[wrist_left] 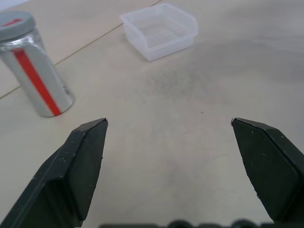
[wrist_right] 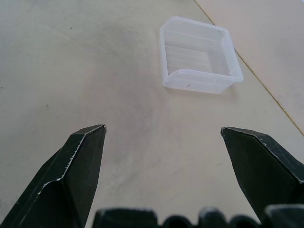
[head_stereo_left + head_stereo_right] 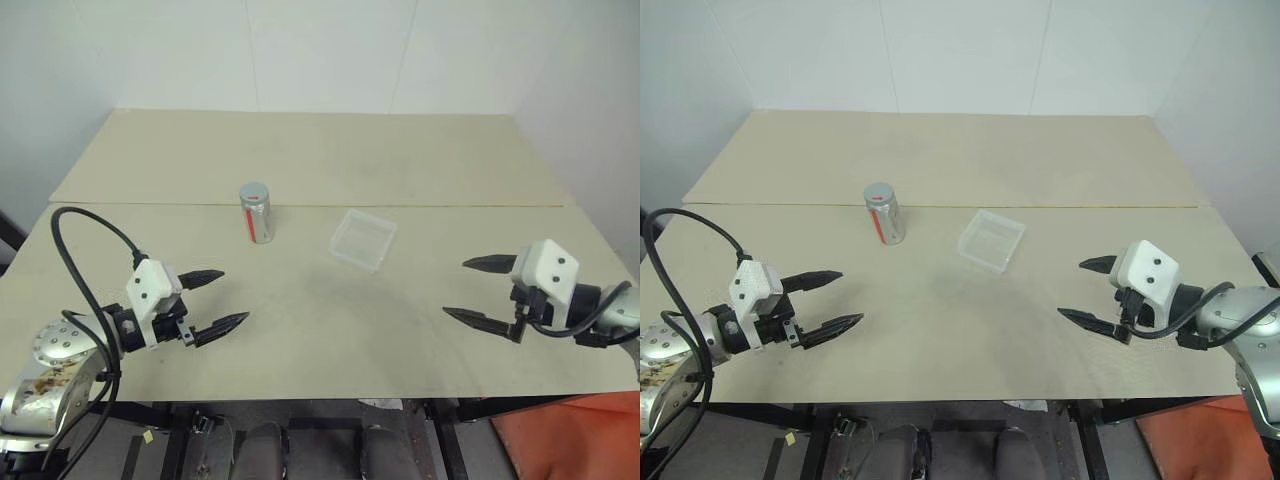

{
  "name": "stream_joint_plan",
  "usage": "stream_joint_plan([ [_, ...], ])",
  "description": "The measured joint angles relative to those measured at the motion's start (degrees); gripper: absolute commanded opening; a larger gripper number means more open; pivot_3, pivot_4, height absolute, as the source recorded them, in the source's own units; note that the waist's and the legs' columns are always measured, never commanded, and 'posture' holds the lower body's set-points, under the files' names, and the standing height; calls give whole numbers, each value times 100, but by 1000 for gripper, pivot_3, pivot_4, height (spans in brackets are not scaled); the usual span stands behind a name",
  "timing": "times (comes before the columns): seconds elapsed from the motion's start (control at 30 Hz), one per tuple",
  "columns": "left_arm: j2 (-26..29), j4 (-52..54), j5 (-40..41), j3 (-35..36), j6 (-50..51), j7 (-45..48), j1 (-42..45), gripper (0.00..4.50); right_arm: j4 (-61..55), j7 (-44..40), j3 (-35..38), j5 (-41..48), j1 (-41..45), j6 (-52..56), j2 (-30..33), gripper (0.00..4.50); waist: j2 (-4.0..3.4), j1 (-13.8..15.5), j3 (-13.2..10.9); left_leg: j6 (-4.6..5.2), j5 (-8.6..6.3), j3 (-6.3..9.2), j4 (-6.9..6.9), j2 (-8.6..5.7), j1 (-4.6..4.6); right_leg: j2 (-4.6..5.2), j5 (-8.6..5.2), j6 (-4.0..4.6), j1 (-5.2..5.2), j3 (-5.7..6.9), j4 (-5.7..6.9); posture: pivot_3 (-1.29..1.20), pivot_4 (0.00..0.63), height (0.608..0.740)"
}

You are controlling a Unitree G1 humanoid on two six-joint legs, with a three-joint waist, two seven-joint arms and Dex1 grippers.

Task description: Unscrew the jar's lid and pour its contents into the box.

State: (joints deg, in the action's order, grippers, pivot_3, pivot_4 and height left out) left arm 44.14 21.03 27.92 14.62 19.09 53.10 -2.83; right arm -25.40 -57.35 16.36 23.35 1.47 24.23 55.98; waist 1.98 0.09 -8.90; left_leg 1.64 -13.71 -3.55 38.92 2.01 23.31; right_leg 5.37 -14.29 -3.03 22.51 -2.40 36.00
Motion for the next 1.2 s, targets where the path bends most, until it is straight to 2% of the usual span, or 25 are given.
stream_joint_plan([
  [0.17, -111, 1, -28, -4, -39, -176, 80, 4500, 5, 117, -184, -37, 282, 144, 2, 4484, 0, -6, 0, 0, 0, 0, 0, 1, -1, -1, 0, 0, 1, 0, 2, 0, 150, 740],
  [0.6, -329, -347, -406, -182, -505, -318, 334, 4500, -87, 297, -127, -46, 278, 213, -60, 4484, 0, 5, 0, 0, 0, 0, -1, -1, 0, 0, 0, 0, 1, 0, 0, 0, 150, 740],
  [0.73, -1021, -809, -1153, -413, -769, -1336, 749, 4500, -77, 689, -250, -195, 522, 195, -350, 4484, 0, 13, 0, 0, 0, 4, 2, -5, 1, -1, 3, -4, -4, 0, 0, 0, 150, 740],
  [0.87, -2073, -1355, -2001, -753, -1346, -2583, 988, 4500, -58, 1085, -629, -412, 843, 216, -661, 4484, 2, 42, 0, 0, 0, 5, 4, -9, 5, 2, 7, -9, -6, 0, -4, 0, 150, 740],
  [0.93, -2483, -1799, -2122, -795, -1613, -2972, 1146, 4500, -112, 1206, -791, -419, 951, 271, -804, 4484, 2, 51, 0, 0, 0, 7, 4, -7, 8, 0, 7, -8, -2, 1, -1, 0, 150, 740],
  [1.03, -2768, -2248, -2178, -779, -1933, -3347, 1396, 4500, -178, 1273, -962, -414, 1005, 404, -862, 4484, 2, 52, 0, 0, 0, 7, 4, -8, 10, 1, 7, -9, -1, 1, -1, 0, 150, 740],
  [1.2, -2868, -3245, -2523, -849, -2763, -3720, 1986, 4500, -320, 1378, -1120, -407, 1178, 524, -927, 4484, 2, 53, 0, 1, 0, 7, 4, -10, 8, 1, 7, -9, -3, 2, -1, 0, 150, 740],
])
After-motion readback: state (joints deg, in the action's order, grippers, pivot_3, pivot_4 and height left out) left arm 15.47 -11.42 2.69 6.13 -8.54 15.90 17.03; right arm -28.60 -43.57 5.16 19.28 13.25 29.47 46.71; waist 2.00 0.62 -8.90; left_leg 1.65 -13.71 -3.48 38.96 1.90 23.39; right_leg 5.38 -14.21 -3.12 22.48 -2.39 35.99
